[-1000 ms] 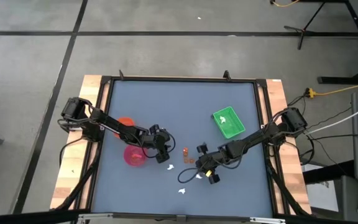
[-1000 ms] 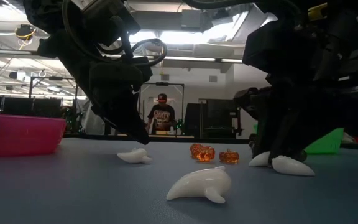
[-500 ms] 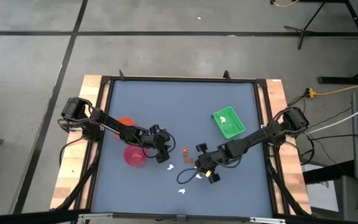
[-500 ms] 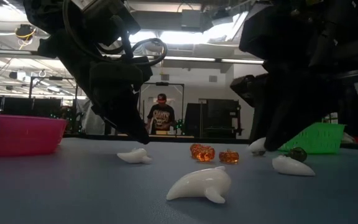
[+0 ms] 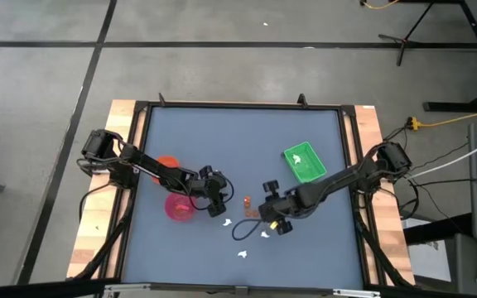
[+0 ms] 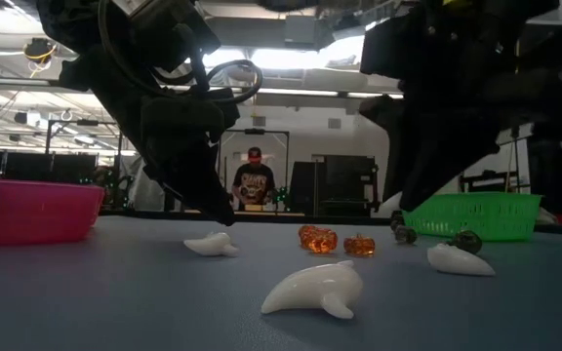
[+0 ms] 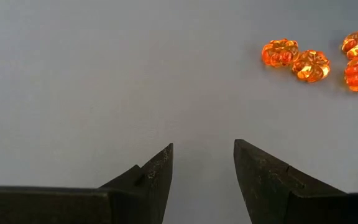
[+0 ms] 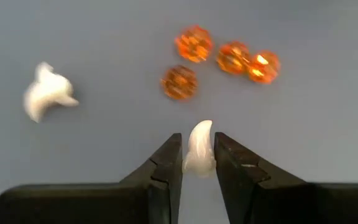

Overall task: Sort Halloween decoration
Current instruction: Put the white ghost toy into the green bin

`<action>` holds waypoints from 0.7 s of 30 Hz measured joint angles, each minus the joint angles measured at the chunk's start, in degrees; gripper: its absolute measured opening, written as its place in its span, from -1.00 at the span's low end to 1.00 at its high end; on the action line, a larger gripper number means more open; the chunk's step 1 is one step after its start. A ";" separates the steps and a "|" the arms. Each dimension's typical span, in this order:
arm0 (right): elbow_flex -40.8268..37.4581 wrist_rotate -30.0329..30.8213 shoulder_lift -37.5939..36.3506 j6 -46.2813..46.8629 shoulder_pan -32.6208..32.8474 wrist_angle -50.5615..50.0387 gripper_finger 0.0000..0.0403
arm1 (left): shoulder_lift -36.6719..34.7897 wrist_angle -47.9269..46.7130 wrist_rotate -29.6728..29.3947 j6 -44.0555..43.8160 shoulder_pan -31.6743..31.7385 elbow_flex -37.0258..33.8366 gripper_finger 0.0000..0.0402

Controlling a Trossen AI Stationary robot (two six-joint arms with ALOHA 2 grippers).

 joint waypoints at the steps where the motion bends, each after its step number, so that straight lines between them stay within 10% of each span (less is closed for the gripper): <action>1: 0.55 0.82 0.00 -0.17 -0.04 -1.63 -0.56 | 0.00 0.00 0.00 0.00 0.00 0.01 -0.23; 21: 7.26 8.64 -0.01 -0.38 -9.38 -27.46 -0.56 | 0.00 0.00 0.00 0.00 0.00 -0.01 -0.23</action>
